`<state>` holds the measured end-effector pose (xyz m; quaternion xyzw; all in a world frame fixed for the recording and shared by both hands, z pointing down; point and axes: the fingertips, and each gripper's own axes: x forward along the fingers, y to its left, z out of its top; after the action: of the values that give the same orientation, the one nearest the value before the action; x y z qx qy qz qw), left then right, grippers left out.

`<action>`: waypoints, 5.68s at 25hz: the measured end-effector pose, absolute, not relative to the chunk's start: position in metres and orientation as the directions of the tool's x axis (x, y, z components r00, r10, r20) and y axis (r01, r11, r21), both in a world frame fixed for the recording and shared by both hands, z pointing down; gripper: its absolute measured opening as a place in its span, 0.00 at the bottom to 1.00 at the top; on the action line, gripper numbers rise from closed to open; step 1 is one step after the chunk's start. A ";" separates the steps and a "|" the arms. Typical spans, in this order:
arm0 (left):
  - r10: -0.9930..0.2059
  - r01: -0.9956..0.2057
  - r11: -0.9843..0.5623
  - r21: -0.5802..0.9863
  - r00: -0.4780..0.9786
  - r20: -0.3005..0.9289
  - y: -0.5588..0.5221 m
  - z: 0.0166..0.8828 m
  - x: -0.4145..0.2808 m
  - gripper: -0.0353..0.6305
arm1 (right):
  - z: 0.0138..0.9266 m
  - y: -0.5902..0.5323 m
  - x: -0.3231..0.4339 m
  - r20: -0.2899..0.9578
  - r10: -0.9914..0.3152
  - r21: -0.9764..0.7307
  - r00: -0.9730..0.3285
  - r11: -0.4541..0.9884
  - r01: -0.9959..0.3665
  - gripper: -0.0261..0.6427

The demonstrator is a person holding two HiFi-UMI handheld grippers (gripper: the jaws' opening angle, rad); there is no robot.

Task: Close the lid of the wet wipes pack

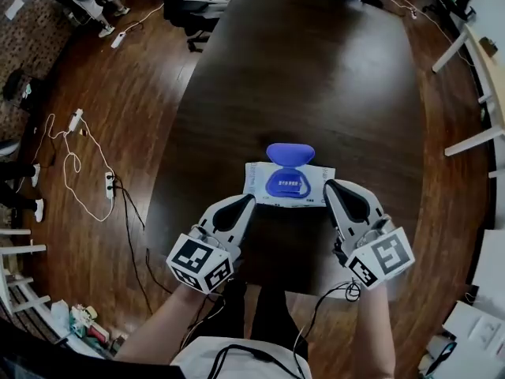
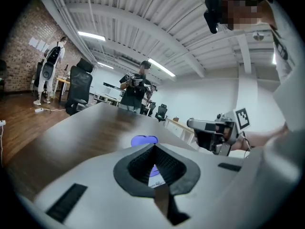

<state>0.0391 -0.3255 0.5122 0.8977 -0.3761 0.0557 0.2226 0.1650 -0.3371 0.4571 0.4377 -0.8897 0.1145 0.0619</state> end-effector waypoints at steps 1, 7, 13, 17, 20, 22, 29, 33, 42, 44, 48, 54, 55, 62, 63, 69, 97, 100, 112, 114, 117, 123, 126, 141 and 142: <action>-0.656 -0.708 -0.606 0.361 0.702 0.277 -0.330 0.522 0.043 0.05 | 0.467 -0.346 0.166 0.216 -0.752 -0.152 -0.622 0.604 -0.782 0.05; -0.680 -0.756 -0.534 0.378 0.650 0.340 -0.340 0.564 0.048 0.05 | 0.509 -0.390 0.161 0.254 -0.680 -0.157 -0.688 0.673 -0.723 0.15; -0.673 -0.781 -0.498 0.378 0.622 0.401 -0.340 0.590 0.051 0.05 | 0.534 -0.414 0.153 0.303 -0.621 -0.149 -0.723 0.719 -0.679 0.33; -0.652 -0.785 -0.490 0.379 0.619 0.439 -0.342 0.606 0.052 0.05 | 0.558 -0.425 0.143 0.349 -0.581 -0.150 -0.735 0.740 -0.656 0.41; -0.644 -0.787 -0.485 0.382 0.616 0.454 -0.340 0.612 0.054 0.05 | 0.574 -0.429 0.138 0.379 -0.561 -0.145 -0.736 0.749 -0.646 0.42; -0.643 -0.790 -0.481 0.381 0.613 0.458 -0.340 0.613 0.053 0.05 | 0.581 -0.429 0.136 0.387 -0.550 -0.152 -0.740 0.754 -0.640 0.42; -0.652 -0.796 -0.476 0.375 0.605 0.456 -0.345 0.614 0.055 0.05 | 0.578 -0.420 0.130 0.388 -0.518 -0.161 -0.762 0.776 -0.609 0.42; -0.658 -0.798 -0.464 0.384 0.601 0.454 -0.343 0.613 0.055 0.05 | 0.569 -0.407 0.129 0.383 -0.513 -0.155 -0.768 0.784 -0.601 0.42; -0.673 -0.809 -0.449 0.379 0.585 0.453 -0.336 0.608 0.043 0.05 | 0.567 -0.375 0.122 0.401 -0.505 -0.133 -0.764 0.794 -0.594 0.42; -0.680 -0.812 -0.447 0.377 0.581 0.447 -0.332 0.604 0.041 0.05 | 0.566 -0.367 0.121 0.398 -0.508 -0.132 -0.764 0.792 -0.596 0.42; -0.690 -0.810 -0.450 0.375 0.583 0.429 -0.324 0.597 0.040 0.05 | 0.565 -0.355 0.116 0.398 -0.511 -0.130 -0.762 0.791 -0.598 0.42; -0.692 -0.805 -0.463 0.372 0.590 0.415 -0.315 0.590 0.039 0.05 | 0.574 -0.342 0.112 0.424 -0.509 -0.111 -0.749 0.792 -0.601 0.42; -0.692 -0.805 -0.464 0.371 0.590 0.416 -0.314 0.590 0.039 0.05 | 0.576 -0.340 0.111 0.427 -0.509 -0.112 -0.748 0.791 -0.602 0.42; -0.690 -0.807 -0.466 0.363 0.589 0.422 -0.302 0.592 0.031 0.05 | 0.587 -0.329 0.102 0.447 -0.498 -0.107 -0.743 0.795 -0.597 0.42; -0.690 -0.806 -0.467 0.362 0.589 0.421 -0.301 0.591 0.031 0.05 | 0.588 -0.327 0.102 0.449 -0.497 -0.109 -0.742 0.794 -0.598 0.42; -0.694 -0.809 -0.467 0.358 0.586 0.419 -0.294 0.587 0.029 0.05 | 0.595 -0.321 0.102 0.466 -0.488 -0.113 -0.738 0.795 -0.597 0.42; -0.695 -0.796 -0.473 0.378 0.601 0.395 -0.288 0.578 0.032 0.05 | 0.634 -0.311 0.081 0.657 -0.392 -0.031 -0.644 0.839 -0.543 0.42; -0.692 -0.790 -0.481 0.381 0.609 0.388 -0.284 0.569 0.025 0.05 | 0.635 -0.310 0.081 0.661 -0.412 -0.027 -0.627 0.822 -0.569 0.42; -0.701 -0.727 -0.593 0.347 0.678 0.222 -0.279 0.453 0.016 0.05 | 0.468 -0.273 0.130 0.309 -0.809 -0.144 -0.500 0.480 -0.865 0.41; -0.692 -0.707 -0.626 0.330 0.698 0.183 -0.275 0.427 0.015 0.05 | 0.436 -0.258 0.137 0.259 -0.849 -0.147 -0.461 0.437 -0.888 0.29; -0.673 -0.678 -0.667 0.308 0.726 0.140 -0.266 0.396 0.016 0.05 | 0.406 -0.235 0.148 0.229 -0.890 -0.133 -0.394 0.372 -0.919 0.05; -0.629 -0.624 -0.732 0.273 0.773 0.084 -0.233 0.364 0.012 0.05 | 0.371 -0.186 0.150 0.179 -0.929 -0.104 -0.323 0.309 -0.945 0.05; -0.600 -0.594 -0.760 0.263 0.797 0.067 -0.218 0.358 0.007 0.05 | 0.361 -0.167 0.146 0.166 -0.943 -0.060 -0.289 0.283 -0.957 0.05; -0.502 -0.492 -0.818 0.298 0.864 0.048 -0.167 0.365 -0.009 0.05 | 0.325 -0.046 0.120 0.135 -0.972 -0.080 -0.190 0.180 -0.980 0.05; -0.504 -0.494 -0.817 0.297 0.862 0.046 -0.161 0.364 -0.012 0.05 | 0.320 -0.039 0.119 0.124 -0.974 -0.088 -0.190 0.180 -0.980 0.05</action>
<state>-0.0116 -0.1612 0.3640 0.9531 -0.2618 -0.0174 0.1510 0.1189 -0.0385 0.3205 0.6362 -0.7677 0.0739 0.0197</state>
